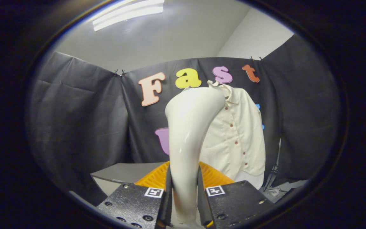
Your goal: Iron the clothes twice with a garment steamer, once on the left side and once on the right side.
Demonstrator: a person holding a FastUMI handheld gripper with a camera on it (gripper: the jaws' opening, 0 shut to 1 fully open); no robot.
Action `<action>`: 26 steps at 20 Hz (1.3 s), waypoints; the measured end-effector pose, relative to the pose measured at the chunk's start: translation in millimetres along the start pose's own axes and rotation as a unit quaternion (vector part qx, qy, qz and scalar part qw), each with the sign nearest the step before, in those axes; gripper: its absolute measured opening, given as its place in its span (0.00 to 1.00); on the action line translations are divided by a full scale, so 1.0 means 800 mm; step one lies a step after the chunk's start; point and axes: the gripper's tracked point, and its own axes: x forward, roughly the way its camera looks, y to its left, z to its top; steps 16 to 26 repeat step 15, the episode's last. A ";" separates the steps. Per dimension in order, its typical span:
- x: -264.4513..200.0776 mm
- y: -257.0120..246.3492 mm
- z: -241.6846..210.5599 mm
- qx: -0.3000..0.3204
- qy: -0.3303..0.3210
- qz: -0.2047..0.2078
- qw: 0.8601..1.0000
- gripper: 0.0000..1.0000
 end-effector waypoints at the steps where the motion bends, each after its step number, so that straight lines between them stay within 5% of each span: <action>1: -0.008 0.010 -0.004 -0.007 -0.008 0.004 1.000 0.34; 12: -0.091 0.070 -0.042 -0.014 -0.048 0.020 0.999 0.34; 26: -0.091 0.062 -0.053 -0.027 -0.041 0.005 0.999 0.34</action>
